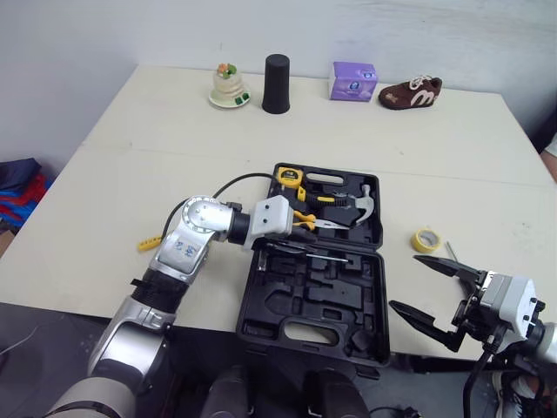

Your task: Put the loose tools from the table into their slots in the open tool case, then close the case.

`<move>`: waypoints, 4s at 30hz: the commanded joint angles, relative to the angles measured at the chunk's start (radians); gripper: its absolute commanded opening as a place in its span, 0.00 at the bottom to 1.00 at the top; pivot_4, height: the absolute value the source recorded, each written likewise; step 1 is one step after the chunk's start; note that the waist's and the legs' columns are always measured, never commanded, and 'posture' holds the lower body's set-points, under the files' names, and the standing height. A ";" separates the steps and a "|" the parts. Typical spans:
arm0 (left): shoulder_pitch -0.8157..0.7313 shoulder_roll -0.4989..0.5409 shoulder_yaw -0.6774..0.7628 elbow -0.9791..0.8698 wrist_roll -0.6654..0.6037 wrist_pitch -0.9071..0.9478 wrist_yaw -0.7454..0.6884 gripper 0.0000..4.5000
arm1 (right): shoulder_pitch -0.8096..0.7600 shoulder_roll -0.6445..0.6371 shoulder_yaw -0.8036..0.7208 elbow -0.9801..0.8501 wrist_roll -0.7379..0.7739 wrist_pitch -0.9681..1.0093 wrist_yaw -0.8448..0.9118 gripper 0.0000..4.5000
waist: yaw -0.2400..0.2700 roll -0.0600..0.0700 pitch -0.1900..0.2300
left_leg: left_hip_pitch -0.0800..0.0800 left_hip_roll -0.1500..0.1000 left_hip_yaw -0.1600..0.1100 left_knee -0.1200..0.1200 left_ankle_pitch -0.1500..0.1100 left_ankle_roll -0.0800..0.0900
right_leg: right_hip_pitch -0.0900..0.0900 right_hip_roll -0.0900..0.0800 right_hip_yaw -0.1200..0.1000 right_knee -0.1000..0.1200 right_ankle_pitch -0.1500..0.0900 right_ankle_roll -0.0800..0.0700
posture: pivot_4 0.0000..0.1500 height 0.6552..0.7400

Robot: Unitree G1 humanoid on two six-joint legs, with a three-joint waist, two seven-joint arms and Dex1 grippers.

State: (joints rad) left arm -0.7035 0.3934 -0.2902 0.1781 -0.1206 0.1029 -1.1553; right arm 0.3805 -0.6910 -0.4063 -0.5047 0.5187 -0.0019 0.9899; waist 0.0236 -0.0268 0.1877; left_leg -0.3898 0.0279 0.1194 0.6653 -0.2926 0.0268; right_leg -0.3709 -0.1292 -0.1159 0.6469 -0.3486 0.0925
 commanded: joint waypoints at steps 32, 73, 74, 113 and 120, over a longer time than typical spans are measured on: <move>0.053 -0.031 0.005 0.062 0.001 -0.045 0.106 0.02 | 0.043 0.037 -0.067 0.041 0.002 -0.060 -0.027 1.00 | 0.001 0.019 -0.016 | 0.020 0.003 -0.004 -0.003 -0.013 0.006 | 0.026 0.000 -0.002 -0.014 0.000 0.000 | 1.00 0.98; 0.428 0.429 0.588 0.070 -0.326 -0.149 0.292 0.99 | 0.339 0.116 -0.530 0.404 0.162 -0.008 -0.393 1.00 | -0.027 0.023 -0.010 | 0.019 0.001 0.003 -0.026 -0.011 -0.008 | 0.011 -0.002 0.005 -0.018 -0.001 -0.002 | 1.00 0.98; 0.432 0.426 0.582 0.038 -0.330 -0.128 0.280 0.99 | 0.351 0.114 -0.529 0.360 0.176 0.042 -0.408 1.00 | -0.026 0.024 -0.010 | 0.019 0.001 0.003 -0.027 -0.010 -0.009 | 0.011 -0.002 0.005 -0.018 -0.001 -0.002 | 1.00 0.98; 0.280 0.277 0.258 -0.578 -0.437 0.292 0.147 1.00 | 0.080 -0.102 -0.224 0.136 0.194 0.844 -0.587 0.42 | -0.001 0.017 -0.006 | 0.015 0.002 0.003 -0.029 0.000 -0.006 | 0.010 0.006 0.005 -0.021 -0.001 -0.001 | 1.00 0.98; 0.272 0.257 0.260 -0.566 -0.428 0.266 0.141 1.00 | 0.038 -0.002 -0.250 0.166 0.112 0.666 -0.548 0.20 | -0.001 0.017 -0.006 | 0.015 0.002 0.003 -0.029 0.000 -0.007 | 0.010 0.006 0.006 -0.021 -0.001 -0.001 | 1.00 0.98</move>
State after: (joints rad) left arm -0.4206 0.6494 -0.0393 -0.3747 -0.5491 0.3892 -1.0092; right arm 0.4197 -0.6911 -0.6300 -0.3337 0.6587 0.7176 0.4277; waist 0.0229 -0.0094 0.1813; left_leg -0.3749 0.0296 0.1231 0.6367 -0.2929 0.0203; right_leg -0.3614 -0.1229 -0.1095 0.6260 -0.3494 0.0912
